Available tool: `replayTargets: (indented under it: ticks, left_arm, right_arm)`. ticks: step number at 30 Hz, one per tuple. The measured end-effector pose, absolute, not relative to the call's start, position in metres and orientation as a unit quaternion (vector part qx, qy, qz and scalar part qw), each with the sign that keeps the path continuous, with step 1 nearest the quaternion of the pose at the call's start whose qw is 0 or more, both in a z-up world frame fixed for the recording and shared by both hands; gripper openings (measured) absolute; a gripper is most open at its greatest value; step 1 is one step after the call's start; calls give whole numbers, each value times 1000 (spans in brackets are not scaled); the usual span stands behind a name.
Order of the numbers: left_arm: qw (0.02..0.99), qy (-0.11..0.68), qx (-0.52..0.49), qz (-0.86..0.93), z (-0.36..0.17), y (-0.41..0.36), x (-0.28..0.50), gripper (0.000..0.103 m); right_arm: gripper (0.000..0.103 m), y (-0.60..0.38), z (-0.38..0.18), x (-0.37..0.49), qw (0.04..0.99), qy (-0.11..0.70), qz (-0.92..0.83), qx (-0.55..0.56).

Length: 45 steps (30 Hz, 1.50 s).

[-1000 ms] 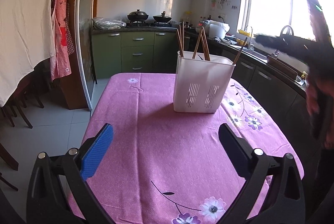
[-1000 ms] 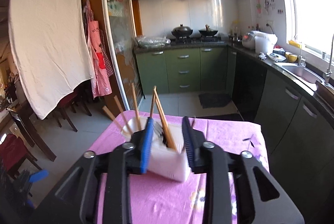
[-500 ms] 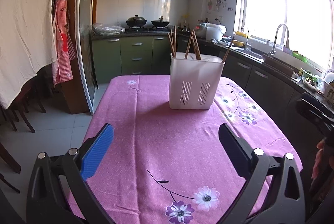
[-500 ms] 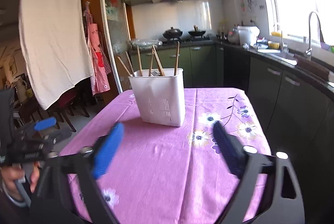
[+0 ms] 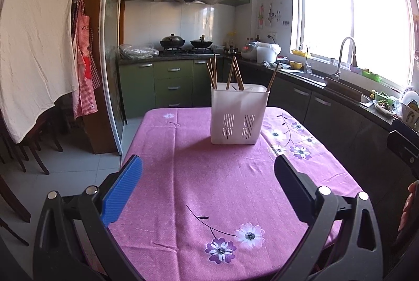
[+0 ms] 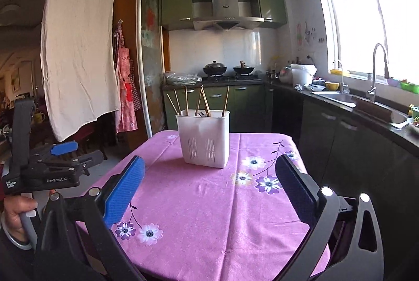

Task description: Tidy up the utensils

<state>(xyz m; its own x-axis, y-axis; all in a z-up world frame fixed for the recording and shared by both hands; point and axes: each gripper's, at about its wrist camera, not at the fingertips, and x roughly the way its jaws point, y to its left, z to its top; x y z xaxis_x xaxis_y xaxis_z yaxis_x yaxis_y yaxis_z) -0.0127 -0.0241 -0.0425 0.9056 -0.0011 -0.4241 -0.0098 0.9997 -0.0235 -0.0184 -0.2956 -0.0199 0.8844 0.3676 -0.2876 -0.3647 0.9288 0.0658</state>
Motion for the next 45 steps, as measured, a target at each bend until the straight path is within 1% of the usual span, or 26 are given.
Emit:
replayTargets:
  ticks: [12, 45]
  left_arm:
    - [976, 218, -12, -4, -39, -24, -21, 96]
    - [975, 222, -11, -5, -42, -24, -18, 96]
  right_arm:
    - [98, -294, -12, -23, 971, 150, 188, -1]
    - [98, -288, -18, -9, 964, 167, 205, 3]
